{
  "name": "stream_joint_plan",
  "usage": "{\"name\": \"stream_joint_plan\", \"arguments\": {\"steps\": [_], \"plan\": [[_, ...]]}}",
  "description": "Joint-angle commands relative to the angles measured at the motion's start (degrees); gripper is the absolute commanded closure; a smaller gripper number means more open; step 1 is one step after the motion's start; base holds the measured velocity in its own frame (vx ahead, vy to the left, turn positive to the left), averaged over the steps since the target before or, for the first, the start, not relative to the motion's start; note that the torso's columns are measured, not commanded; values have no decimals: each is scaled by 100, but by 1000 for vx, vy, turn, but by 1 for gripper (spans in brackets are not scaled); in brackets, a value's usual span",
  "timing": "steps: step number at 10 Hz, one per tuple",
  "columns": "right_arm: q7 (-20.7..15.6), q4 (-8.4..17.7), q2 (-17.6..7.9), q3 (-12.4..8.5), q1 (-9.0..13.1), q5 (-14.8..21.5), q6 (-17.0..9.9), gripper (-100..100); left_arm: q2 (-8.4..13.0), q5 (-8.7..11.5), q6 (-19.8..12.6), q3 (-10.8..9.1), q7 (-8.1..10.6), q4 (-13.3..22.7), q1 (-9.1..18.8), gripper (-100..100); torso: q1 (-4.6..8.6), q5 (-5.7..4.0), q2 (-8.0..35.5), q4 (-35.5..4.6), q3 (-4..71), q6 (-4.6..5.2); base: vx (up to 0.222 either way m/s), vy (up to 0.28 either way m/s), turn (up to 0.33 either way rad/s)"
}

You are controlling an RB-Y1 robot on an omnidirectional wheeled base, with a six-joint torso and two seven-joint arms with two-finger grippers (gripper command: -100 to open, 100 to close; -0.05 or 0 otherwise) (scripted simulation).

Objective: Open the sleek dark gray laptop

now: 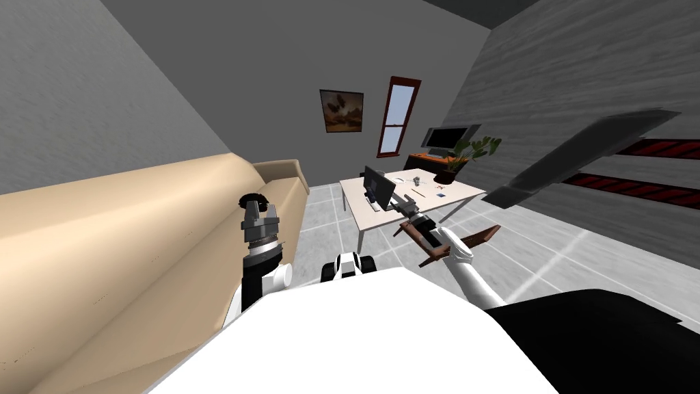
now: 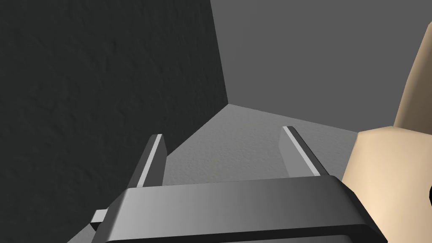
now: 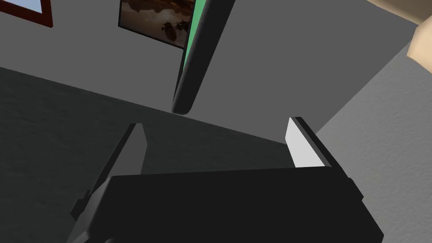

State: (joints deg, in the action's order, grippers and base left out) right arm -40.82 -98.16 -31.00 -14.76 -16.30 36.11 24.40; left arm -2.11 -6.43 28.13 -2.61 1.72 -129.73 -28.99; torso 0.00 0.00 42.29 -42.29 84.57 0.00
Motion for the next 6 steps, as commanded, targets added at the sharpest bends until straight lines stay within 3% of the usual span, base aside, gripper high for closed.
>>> {"name": "stream_joint_plan", "arguments": {"steps": [1, 6], "plan": [[-285, 192, -203, -116, 74, 271, -43, -100, 0, 0, 0, 0, 0, 0, 0, 0, -2, 1, 0, 0, 0, 2, 21, 52, 26], [-912, 705, -791, -408, 305, 930, -120, -100, 0, 0, 0, 0, 0, 0, 0, 0, -9, 3, -2, 1, 1, 2, 30, 62, 79]]}}
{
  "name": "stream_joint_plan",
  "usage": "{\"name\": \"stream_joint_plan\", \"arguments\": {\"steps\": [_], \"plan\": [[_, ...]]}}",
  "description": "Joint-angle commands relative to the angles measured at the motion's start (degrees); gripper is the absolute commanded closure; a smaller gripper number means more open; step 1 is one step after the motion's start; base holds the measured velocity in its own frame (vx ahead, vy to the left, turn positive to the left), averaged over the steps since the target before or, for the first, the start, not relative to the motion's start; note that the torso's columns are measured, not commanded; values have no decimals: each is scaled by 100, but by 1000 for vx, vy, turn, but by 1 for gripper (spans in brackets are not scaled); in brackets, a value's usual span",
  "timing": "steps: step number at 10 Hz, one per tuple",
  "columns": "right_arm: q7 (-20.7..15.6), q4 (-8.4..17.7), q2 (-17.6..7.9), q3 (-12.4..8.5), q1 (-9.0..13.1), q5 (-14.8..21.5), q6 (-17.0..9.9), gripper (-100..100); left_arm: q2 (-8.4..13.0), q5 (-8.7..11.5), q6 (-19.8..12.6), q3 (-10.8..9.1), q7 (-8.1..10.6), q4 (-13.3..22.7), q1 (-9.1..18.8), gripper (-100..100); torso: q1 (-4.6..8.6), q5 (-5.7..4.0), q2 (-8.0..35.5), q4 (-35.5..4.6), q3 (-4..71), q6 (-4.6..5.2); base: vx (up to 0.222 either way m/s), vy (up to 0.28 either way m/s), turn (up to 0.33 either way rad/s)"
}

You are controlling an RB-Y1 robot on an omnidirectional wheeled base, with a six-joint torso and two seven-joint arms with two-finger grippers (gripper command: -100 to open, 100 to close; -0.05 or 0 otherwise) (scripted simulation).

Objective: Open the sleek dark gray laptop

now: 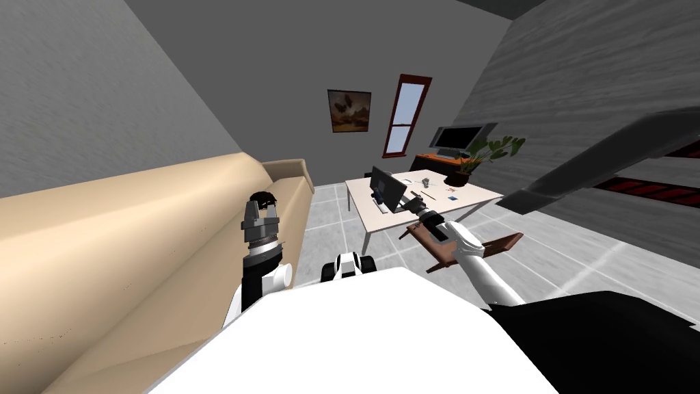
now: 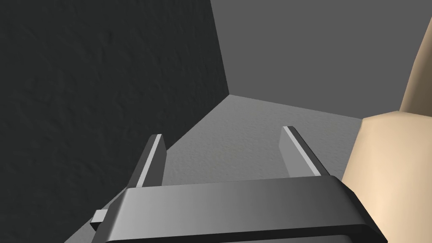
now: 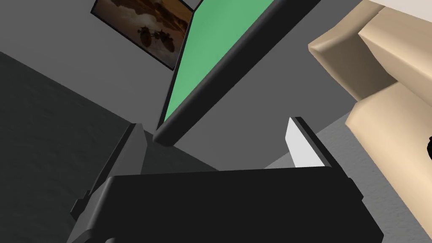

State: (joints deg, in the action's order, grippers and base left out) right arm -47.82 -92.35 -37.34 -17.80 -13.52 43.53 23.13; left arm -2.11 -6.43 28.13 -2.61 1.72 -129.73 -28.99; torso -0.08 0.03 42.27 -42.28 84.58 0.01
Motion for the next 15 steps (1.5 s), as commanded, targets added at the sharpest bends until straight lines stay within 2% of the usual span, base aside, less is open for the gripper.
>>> {"name": "stream_joint_plan", "arguments": {"steps": [1, 4, 5, 6, 9, 10, 11, 13, 14, 15], "plan": [[-306, 196, -251, -148, 61, 286, -4, -100, 0, 0, 0, 0, 0, 0, 0, 0, 10, -3, 3, -1, -2, -1, 29, 49, 62], [-594, 402, -569, -282, 160, 588, -33, -100, 0, 0, 0, 0, 0, 0, 0, 0, 9, -3, 3, -1, -2, -2, 26, 50, 62], [-527, 365, -500, -236, 159, 534, -40, -100, 0, 0, 0, 0, 0, 0, 0, 0, 9, -3, 2, -1, -1, -1, 11, 18, 0], [-528, 547, -576, -287, 251, 545, -126, -100, 1, 0, 0, -1, 0, 0, 0, 0, 15, -5, 5, -1, -3, -4, -26, 8, 202], [-500, 809, -675, -353, 386, 544, -244, -100, 1, 0, 0, -1, 0, 0, 1, 0, 5, -2, 2, -1, -2, -7, -46, -2, 202], [-491, 740, -665, -338, 347, 543, -230, -100, 1, 0, 0, -1, 0, 0, 1, 0, 4, -1, -3, 0, 2, -6, -18, -3, 36], [-519, 634, -609, -309, 296, 544, -165, 100, 1, 0, 0, -1, 0, 0, 0, 0, 5, -2, -9, 2, 5, 0, 22, -3, -265], [-548, 373, -510, -243, 161, 545, -47, 100, 1, 0, 0, -2, 0, 0, -2, 0, 12, -1, -2, 7, 0, 25, 68, 7, -282], [-532, 507, -541, -268, 277, 529, -60, 100, 1, 0, 0, -2, 0, 0, -2, 0, 21, -9, 3, 10, -3, 21, 31, 11, -45], [-281, 783, -599, -251, 427, 351, -105, 100, 1, 0, 0, -1, 0, 0, 0, 0, 27, -11, 8, 5, -5, 3, -57, -71, 273]]}}
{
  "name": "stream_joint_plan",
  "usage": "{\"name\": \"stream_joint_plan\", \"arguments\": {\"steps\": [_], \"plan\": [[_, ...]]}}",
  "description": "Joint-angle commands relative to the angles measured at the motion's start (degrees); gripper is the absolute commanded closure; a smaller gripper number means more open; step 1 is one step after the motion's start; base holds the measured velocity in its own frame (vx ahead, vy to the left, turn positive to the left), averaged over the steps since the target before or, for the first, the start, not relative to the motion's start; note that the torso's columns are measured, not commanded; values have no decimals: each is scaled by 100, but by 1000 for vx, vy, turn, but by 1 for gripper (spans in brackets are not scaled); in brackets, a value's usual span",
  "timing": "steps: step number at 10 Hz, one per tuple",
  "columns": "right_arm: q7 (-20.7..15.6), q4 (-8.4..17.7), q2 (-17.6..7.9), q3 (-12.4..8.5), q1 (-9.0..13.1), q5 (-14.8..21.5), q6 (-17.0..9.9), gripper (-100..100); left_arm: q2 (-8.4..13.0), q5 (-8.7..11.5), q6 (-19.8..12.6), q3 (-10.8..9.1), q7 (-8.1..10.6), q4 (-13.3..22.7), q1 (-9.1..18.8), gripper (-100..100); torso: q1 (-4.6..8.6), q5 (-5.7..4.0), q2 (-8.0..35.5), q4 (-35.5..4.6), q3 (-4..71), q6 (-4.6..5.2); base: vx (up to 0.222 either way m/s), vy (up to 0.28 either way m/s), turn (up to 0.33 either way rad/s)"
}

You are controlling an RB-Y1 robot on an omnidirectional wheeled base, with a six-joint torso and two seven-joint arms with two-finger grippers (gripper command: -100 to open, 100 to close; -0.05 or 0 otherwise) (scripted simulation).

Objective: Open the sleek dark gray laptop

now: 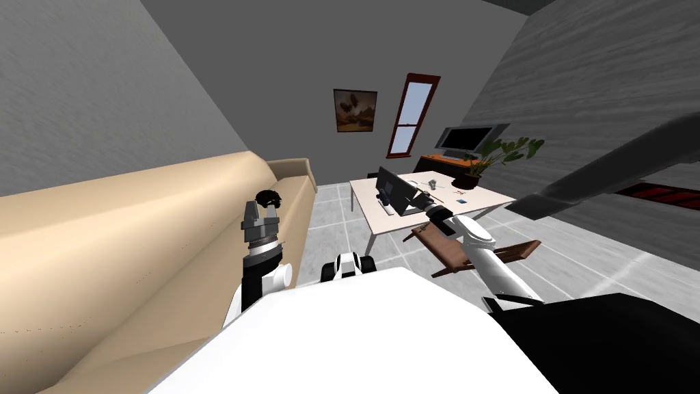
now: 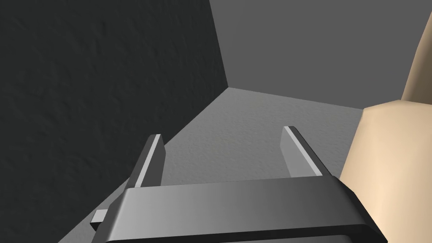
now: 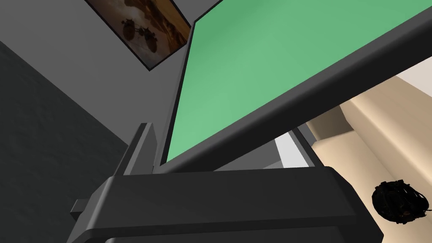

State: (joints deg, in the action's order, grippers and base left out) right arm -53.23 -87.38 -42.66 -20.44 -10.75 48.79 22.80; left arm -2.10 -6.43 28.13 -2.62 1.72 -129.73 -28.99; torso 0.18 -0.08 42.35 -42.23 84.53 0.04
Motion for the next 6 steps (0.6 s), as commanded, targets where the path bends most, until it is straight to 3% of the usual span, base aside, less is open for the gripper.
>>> {"name": "stream_joint_plan", "arguments": {"steps": [1, 6], "plan": [[260, 295, -67, 13, 150, -175, -71, 100, 1, 0, 0, 0, 0, 0, 2, 0, 19, -2, 8, -7, -4, -17, -86, -97, 186], [910, 1034, -233, 45, 525, -614, -248, 100, 1, 0, -1, -1, 0, 1, 2, 0, -13, 9, -11, -6, 6, -4, -102, -95, 175]]}}
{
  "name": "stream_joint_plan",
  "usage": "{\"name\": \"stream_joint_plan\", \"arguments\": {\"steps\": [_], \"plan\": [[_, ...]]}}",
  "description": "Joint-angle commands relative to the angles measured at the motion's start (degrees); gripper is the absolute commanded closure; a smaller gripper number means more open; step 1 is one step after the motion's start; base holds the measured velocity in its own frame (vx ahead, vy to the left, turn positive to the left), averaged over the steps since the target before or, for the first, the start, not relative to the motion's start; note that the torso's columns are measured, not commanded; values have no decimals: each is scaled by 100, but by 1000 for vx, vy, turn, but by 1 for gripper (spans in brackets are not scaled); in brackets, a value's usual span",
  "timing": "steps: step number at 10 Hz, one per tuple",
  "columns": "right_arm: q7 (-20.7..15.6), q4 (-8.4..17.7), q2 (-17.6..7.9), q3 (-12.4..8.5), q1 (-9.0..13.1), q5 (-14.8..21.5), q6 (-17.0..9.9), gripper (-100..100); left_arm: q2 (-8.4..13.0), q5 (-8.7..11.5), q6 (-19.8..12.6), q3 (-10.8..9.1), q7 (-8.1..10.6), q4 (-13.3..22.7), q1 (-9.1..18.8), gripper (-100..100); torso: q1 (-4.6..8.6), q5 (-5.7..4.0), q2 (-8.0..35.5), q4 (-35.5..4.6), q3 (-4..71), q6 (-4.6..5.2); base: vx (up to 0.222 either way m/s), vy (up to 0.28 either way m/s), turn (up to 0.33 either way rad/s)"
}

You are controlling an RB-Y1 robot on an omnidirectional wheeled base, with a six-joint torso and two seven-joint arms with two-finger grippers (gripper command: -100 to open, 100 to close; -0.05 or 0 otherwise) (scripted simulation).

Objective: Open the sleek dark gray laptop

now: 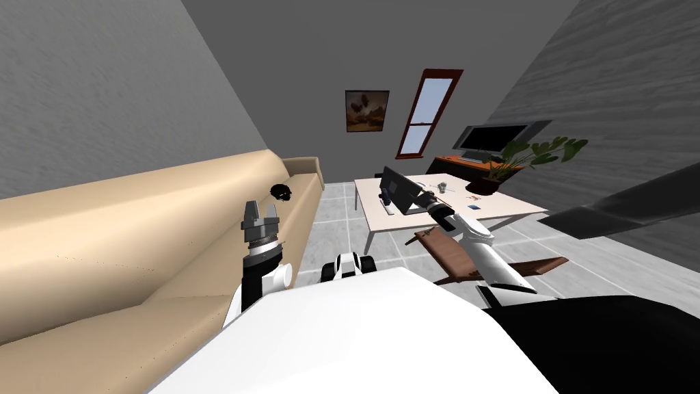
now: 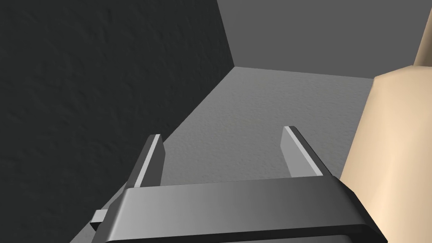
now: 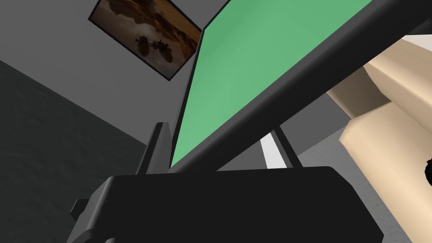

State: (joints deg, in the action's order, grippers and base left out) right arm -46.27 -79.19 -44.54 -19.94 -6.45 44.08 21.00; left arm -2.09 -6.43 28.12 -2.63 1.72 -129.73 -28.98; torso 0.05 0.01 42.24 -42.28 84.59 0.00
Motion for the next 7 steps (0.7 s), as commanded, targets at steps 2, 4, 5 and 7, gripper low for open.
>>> {"name": "stream_joint_plan", "arguments": {"steps": [2, 4, 5, 7], "plan": [[474, 509, -112, 8, 245, -318, -139, 100, 0, 0, 0, 0, 0, 0, 0, 0, 7, -7, -7, 6, 3, -1, -126, -91, 202], [479, 618, -107, 1, 298, -352, -94, 100, 0, 0, 0, 0, 0, 0, -1, 0, 11, -5, -26, 8, 16, 0, -60, -63, 123], [678, 771, 1, 34, 378, -527, -75, 100, 0, 0, 0, 0, 0, 0, -2, 0, -5, -5, -30, 12, 18, 8, -34, -63, 20], [845, 909, 116, 69, 445, -690, -59, 100, 0, 0, 0, -1, 0, 0, -2, 0, 41, -18, -17, 11, 10, 7, -30, -130, 35]]}}
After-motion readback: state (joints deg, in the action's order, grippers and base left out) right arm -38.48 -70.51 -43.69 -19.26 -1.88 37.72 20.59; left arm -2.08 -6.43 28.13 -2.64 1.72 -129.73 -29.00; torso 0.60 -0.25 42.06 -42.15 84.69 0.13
